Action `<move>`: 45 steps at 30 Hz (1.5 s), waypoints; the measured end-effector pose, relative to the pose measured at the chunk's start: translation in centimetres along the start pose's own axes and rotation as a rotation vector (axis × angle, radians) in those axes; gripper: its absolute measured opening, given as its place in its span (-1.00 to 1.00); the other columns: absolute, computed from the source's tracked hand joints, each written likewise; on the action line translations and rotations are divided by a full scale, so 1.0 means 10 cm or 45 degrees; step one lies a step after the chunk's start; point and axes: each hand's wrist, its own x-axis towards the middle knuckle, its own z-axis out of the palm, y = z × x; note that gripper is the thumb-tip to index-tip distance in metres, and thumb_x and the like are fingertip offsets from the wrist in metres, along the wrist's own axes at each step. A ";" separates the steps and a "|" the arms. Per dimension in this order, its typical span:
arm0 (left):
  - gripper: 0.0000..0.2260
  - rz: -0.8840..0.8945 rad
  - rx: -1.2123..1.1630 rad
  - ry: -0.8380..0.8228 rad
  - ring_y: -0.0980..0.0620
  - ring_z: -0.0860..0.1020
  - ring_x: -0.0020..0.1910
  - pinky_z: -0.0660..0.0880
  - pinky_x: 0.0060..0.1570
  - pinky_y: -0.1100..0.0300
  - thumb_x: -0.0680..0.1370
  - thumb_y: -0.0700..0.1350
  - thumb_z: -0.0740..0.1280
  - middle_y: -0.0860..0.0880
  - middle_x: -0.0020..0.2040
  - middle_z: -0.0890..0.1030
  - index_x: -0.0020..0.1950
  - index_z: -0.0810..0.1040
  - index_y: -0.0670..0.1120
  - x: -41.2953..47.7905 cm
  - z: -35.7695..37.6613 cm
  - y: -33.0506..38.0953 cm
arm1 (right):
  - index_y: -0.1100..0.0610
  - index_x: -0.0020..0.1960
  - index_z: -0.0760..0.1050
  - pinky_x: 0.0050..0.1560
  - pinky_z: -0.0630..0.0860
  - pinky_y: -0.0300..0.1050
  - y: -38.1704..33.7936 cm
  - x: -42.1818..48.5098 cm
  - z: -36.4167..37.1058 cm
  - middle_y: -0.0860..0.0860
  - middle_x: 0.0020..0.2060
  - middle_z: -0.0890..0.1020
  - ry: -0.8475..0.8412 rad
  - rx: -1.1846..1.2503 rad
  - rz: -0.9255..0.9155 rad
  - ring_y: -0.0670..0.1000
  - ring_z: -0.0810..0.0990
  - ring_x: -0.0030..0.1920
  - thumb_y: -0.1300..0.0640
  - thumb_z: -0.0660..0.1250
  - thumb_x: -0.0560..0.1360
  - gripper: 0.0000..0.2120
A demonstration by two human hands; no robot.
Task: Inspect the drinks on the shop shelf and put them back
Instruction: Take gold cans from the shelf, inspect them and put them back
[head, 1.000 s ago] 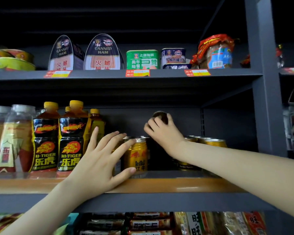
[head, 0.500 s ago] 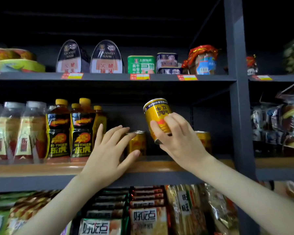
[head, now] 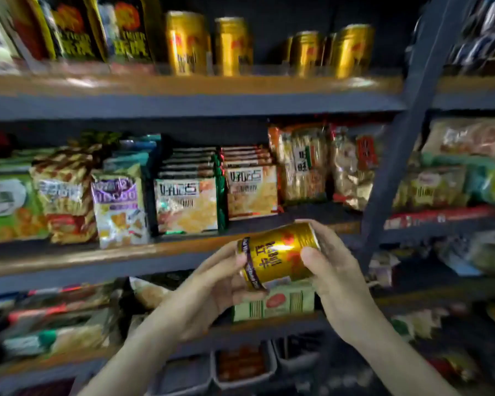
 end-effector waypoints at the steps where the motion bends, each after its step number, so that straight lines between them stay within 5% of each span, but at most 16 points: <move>1: -0.44 -0.050 -0.022 0.012 -0.16 0.68 -0.07 0.62 -0.16 0.09 0.13 0.10 0.66 -0.17 0.07 0.67 0.09 0.68 0.00 -0.05 -0.02 -0.10 | -0.06 0.31 0.46 -0.02 0.56 -0.07 0.10 -0.04 -0.01 -0.02 0.12 0.63 0.037 0.022 0.096 0.04 0.63 0.11 -0.38 0.54 0.10 -0.14; 5: -0.34 -0.298 0.064 0.207 -0.20 0.68 -0.25 0.63 -0.29 0.08 0.13 0.08 0.55 -0.29 -0.14 0.66 0.16 0.51 -0.14 -0.18 -0.02 -0.37 | 0.06 0.26 0.51 0.02 0.55 0.01 0.34 -0.13 0.04 0.10 0.07 0.63 0.127 0.159 0.353 0.04 0.65 0.03 -0.19 0.39 0.29 -0.40; 8: -0.12 -0.411 0.172 0.220 -0.19 0.68 -0.20 0.61 -0.23 0.09 0.10 0.25 0.58 -0.30 -0.15 0.65 0.21 0.42 -0.26 -0.24 -0.04 -0.45 | 0.08 0.21 0.53 0.07 0.57 0.08 0.42 -0.09 0.08 0.12 0.03 0.67 0.155 0.288 0.548 0.09 0.67 0.03 -0.14 0.33 0.34 -0.49; 12: -0.31 -0.552 0.519 0.238 -0.07 0.69 -0.16 0.61 -0.13 0.14 0.37 0.44 0.32 -0.18 -0.11 0.70 0.12 0.55 -0.16 -0.32 0.02 -0.46 | 0.13 0.17 0.53 -0.06 0.60 0.07 0.49 -0.03 0.05 0.15 -0.02 0.70 0.062 0.332 0.893 0.11 0.70 -0.03 -0.18 0.26 0.51 -0.56; 15: -0.41 -0.364 1.010 0.425 0.07 0.67 -0.20 0.62 -0.08 0.10 0.33 0.49 0.20 0.00 -0.16 0.68 0.03 0.54 0.03 -0.34 0.08 -0.53 | 0.23 0.23 0.51 -0.20 0.66 0.12 0.58 -0.05 0.00 0.24 0.04 0.67 0.027 0.549 1.179 0.18 0.69 -0.06 -0.12 0.23 0.56 -0.54; 17: -0.48 -0.161 1.286 0.462 0.23 0.59 -0.15 0.50 -0.15 0.34 0.29 0.50 0.26 0.12 -0.11 0.62 0.02 0.44 0.15 -0.37 0.12 -0.56 | 0.24 0.28 0.51 -0.24 0.66 0.12 0.65 -0.06 -0.02 0.25 0.07 0.65 0.033 0.609 1.262 0.20 0.67 -0.06 -0.06 0.26 0.56 -0.56; 20: -0.32 0.100 1.430 0.311 0.28 0.44 0.20 0.40 0.11 0.42 0.36 0.24 0.47 0.18 0.27 0.45 0.39 0.24 0.21 -0.37 0.13 -0.64 | 0.24 0.28 0.52 -0.42 0.63 0.01 0.70 -0.04 -0.02 0.26 0.06 0.65 0.013 0.634 1.304 0.21 0.68 -0.12 -0.01 0.32 0.53 -0.57; 23: -0.25 0.279 1.636 0.334 0.23 0.40 0.06 0.32 0.03 0.55 0.41 0.00 0.52 0.12 0.22 0.41 0.41 0.12 0.32 -0.33 0.12 -0.67 | 0.22 0.27 0.52 -0.28 0.65 -0.04 0.69 -0.01 -0.04 0.26 0.08 0.65 -0.085 0.659 1.287 0.18 0.68 -0.11 0.00 0.31 0.50 -0.57; 26: -0.40 0.251 1.537 0.559 0.21 0.49 -0.01 0.37 -0.12 0.53 0.36 0.05 0.54 0.18 0.11 0.48 0.24 0.27 0.37 -0.31 0.11 -0.62 | 0.19 0.27 0.51 -0.13 0.65 0.04 0.65 0.02 -0.11 0.23 0.07 0.63 -0.269 0.596 1.242 0.18 0.68 -0.14 -0.06 0.28 0.52 -0.57; 29: -0.54 0.068 1.068 0.782 0.19 0.57 -0.08 0.44 -0.23 0.43 0.37 0.06 0.54 0.09 0.01 0.57 0.15 0.39 0.15 -0.27 0.04 -0.62 | 0.06 0.34 0.44 0.09 0.60 0.06 0.71 -0.01 -0.22 0.17 0.13 0.61 -0.433 0.213 1.031 0.14 0.65 0.08 -0.04 0.45 0.41 -0.47; 32: -0.39 -0.142 0.265 0.829 -0.05 0.62 0.07 0.60 -0.11 0.18 0.31 0.12 0.57 -0.17 0.19 0.56 0.25 0.42 -0.05 -0.22 0.01 -0.65 | -0.27 0.46 0.12 0.17 0.53 -0.18 0.73 -0.07 -0.23 -0.16 0.21 0.53 -0.627 -0.258 0.670 -0.20 0.57 0.16 -0.08 0.49 0.37 -0.20; 35: -0.42 -0.263 -0.047 0.737 -0.08 0.66 0.00 0.62 -0.17 0.12 0.37 0.14 0.49 -0.20 0.12 0.61 0.27 0.48 -0.13 -0.20 0.07 -0.67 | -0.31 0.42 0.13 0.16 0.54 -0.16 0.74 -0.08 -0.20 -0.16 0.22 0.45 -0.503 -0.342 0.370 -0.18 0.57 0.13 -0.05 0.51 0.33 -0.19; 39: -0.46 -0.568 0.138 0.576 -0.06 0.66 -0.29 0.62 -0.28 0.11 0.42 0.30 0.21 -0.17 -0.18 0.67 0.09 0.58 -0.12 -0.17 0.16 -0.66 | -0.07 0.31 0.37 -0.05 0.58 -0.18 0.69 -0.07 -0.19 -0.05 0.11 0.53 -0.308 -0.136 0.258 -0.11 0.63 0.03 0.09 0.52 0.28 -0.34; 43: -0.63 -0.298 0.420 0.473 0.00 0.65 0.06 0.57 0.09 0.09 0.45 0.20 0.37 -0.06 0.14 0.63 0.23 0.48 0.16 -0.17 0.06 -0.70 | -0.12 0.23 0.43 -0.14 0.57 -0.25 0.60 -0.03 -0.25 -0.10 0.13 0.50 -0.205 -0.085 0.251 -0.19 0.62 -0.04 0.08 0.59 0.25 -0.39; 45: -0.51 -0.157 0.529 0.375 0.02 0.62 0.11 0.56 0.08 0.15 0.45 0.05 0.44 -0.06 0.19 0.60 0.35 0.41 0.12 -0.17 0.04 -0.67 | -0.12 0.22 0.44 -0.12 0.57 -0.23 0.59 -0.02 -0.27 -0.07 0.14 0.50 -0.170 -0.146 0.256 -0.17 0.61 -0.03 0.00 0.61 0.23 -0.38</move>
